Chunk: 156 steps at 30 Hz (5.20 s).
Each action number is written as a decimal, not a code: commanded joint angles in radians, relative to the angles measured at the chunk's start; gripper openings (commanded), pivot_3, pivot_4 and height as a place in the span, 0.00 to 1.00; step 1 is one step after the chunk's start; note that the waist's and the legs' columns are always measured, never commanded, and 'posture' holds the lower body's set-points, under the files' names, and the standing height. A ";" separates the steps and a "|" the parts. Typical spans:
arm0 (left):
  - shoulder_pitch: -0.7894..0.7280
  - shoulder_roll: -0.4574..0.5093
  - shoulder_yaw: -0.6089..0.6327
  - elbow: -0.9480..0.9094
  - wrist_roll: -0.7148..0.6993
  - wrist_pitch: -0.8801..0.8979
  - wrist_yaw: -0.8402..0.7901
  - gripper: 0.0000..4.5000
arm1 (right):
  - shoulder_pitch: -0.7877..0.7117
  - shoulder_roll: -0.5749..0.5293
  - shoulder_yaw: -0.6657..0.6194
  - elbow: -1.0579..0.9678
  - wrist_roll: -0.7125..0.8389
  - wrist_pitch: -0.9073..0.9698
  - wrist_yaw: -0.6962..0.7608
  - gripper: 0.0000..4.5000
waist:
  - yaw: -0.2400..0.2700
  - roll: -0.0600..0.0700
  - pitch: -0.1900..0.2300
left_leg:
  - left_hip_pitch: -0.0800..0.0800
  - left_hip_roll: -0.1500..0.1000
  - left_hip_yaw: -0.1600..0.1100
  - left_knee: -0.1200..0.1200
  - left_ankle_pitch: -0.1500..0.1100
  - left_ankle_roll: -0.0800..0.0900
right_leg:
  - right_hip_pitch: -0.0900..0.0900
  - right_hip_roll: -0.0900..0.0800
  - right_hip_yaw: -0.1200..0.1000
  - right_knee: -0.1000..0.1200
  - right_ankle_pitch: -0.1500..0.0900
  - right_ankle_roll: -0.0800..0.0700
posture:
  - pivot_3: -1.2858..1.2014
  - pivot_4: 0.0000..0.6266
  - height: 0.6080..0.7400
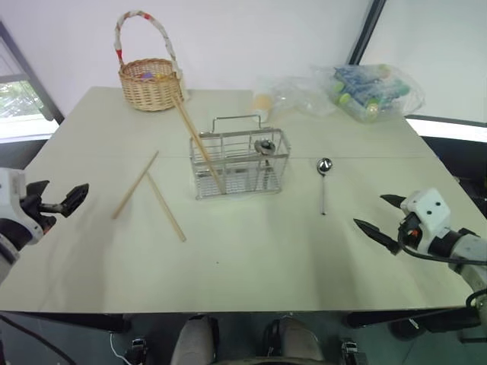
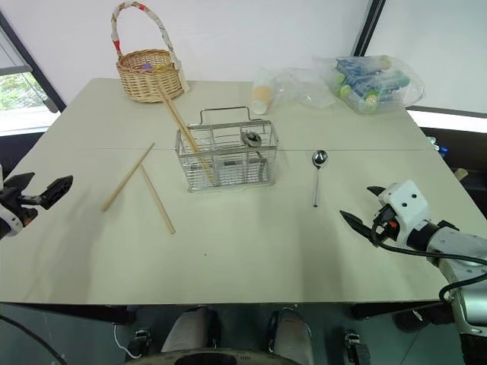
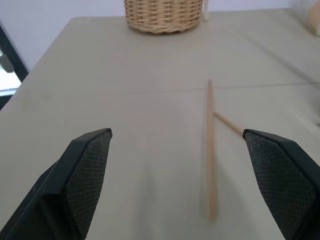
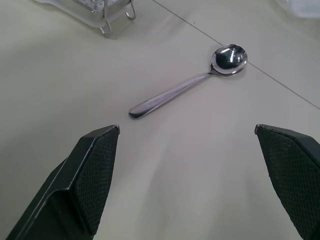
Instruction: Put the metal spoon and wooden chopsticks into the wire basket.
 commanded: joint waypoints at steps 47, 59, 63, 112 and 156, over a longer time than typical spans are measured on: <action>-0.181 0.244 -0.094 -0.355 -0.588 0.214 -0.166 0.99 | -0.842 0.310 0.263 0.466 -0.134 0.735 -0.546 1.00 | -0.031 0.004 0.003 | -0.001 -0.001 0.001 0.001 0.003 0.000 | -0.001 0.001 0.000 0.002 0.004 -0.002 | 0.52 0.24 0.14; -0.148 0.248 -0.066 -0.404 -0.650 0.205 -0.104 1.00 | -0.987 0.418 0.238 0.815 -0.153 0.577 -0.608 0.94 | -0.042 0.004 0.003 | -0.002 -0.001 0.001 0.001 0.002 0.000 | -0.003 0.001 0.000 0.005 0.004 -0.001 | 0.52 0.24 0.14; -0.162 0.260 -0.062 -0.402 -0.678 0.201 -0.081 1.00 | -0.993 0.437 0.228 0.875 -0.155 0.538 -0.625 0.57 | -0.052 0.004 0.003 | -0.002 -0.001 0.001 0.002 0.002 0.000 | -0.003 0.001 0.000 0.008 0.004 -0.001 | 0.52 0.24 0.14; -0.295 0.253 -0.163 -0.352 -0.700 0.128 0.028 1.00 | -1.080 0.743 0.235 0.485 0.022 -0.039 -0.516 0.01 | -0.052 0.003 0.003 | -0.011 -0.003 0.000 0.003 0.003 0.000 | -0.012 0.001 0.002 0.016 0.003 0.002 | 0.52 0.24 0.14; -0.548 0.363 -0.595 0.415 -0.020 0.181 -0.093 1.00 | -0.678 -0.035 0.181 -0.145 0.481 0.356 0.257 0.99 | -0.037 0.000 0.004 | -0.002 -0.002 0.002 -0.002 0.002 0.000 | -0.003 0.001 0.001 0.003 0.003 0.002 | 0.52 0.24 0.14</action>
